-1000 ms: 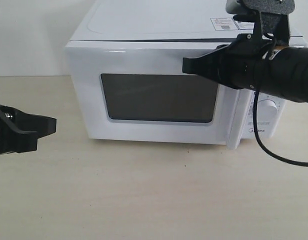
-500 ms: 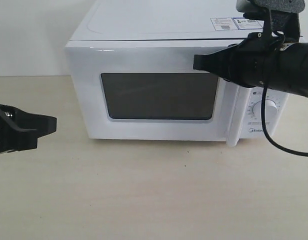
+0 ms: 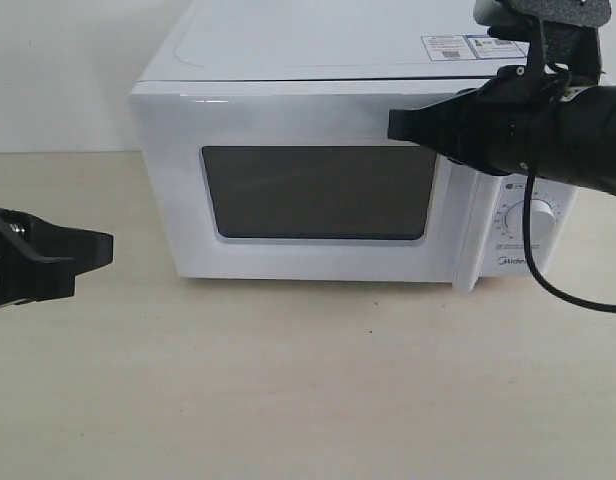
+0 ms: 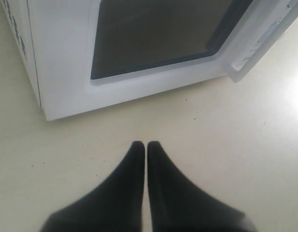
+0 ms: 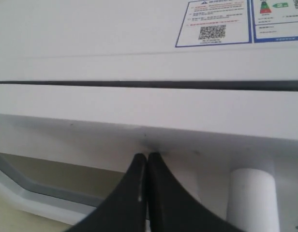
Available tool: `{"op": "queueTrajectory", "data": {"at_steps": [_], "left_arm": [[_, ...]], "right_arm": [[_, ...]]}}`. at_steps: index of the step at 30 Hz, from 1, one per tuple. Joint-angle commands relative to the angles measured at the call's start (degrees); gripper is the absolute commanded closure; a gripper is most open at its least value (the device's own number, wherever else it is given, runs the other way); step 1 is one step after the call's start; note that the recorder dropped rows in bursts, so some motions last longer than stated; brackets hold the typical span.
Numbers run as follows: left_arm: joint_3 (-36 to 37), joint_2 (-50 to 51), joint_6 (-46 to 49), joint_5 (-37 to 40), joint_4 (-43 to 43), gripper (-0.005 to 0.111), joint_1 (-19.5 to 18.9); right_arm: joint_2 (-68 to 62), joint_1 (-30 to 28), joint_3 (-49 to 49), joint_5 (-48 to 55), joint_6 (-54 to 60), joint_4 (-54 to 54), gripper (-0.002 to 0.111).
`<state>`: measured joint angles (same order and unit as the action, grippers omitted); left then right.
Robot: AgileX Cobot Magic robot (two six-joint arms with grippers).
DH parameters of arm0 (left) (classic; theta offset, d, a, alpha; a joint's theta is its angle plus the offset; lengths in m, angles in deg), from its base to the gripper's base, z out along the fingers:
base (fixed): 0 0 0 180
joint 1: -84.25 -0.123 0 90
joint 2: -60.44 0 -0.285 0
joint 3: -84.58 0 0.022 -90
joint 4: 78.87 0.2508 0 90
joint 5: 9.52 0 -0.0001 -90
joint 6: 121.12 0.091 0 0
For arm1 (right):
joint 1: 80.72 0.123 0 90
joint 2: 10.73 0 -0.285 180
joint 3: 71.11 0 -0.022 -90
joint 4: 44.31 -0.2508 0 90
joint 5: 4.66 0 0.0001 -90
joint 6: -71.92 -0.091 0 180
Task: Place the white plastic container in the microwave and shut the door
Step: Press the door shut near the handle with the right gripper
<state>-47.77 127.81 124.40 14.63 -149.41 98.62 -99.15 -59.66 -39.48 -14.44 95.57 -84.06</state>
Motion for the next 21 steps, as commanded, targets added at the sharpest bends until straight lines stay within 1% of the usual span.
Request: {"op": "queueTrajectory", "data": {"at_steps": [1, 8, 13, 16, 19, 20, 21], "left_arm": [[0.27, -0.45, -0.36, -0.29, -0.5, 0.102, 0.2], [0.27, -0.45, -0.36, -0.29, -0.65, 0.102, 0.2], [0.27, -0.45, -0.36, 1.22, -0.52, 0.102, 0.2], [0.27, -0.45, -0.36, 0.91, -0.42, 0.102, 0.2], [0.27, -0.45, -0.36, 0.81, -0.42, 0.102, 0.2], [0.27, -0.45, -0.36, 0.81, -0.42, 0.102, 0.2], [0.27, -0.45, -0.36, 0.7, -0.42, 0.102, 0.2]], "right_arm": [[-0.05, -1.24, -0.85, -7.66, 0.45, -0.87, 0.109], [-2.88, -1.24, -2.69, -7.96, 0.45, -0.87, 0.109], [-1.35, -0.5, -3.68, -1.45, 2.43, -0.87, 0.109], [5.56, 1.32, 0.14, 2.48, 2.55, -0.87, 0.109], [15.8, 5.82, 7.92, 4.13, 5.37, -0.87, 0.109], [17.85, 6.32, 8.81, 5.87, 5.37, -0.87, 0.109], [21.63, 6.55, 9.58, 9.78, 5.26, -0.87, 0.109]]}}
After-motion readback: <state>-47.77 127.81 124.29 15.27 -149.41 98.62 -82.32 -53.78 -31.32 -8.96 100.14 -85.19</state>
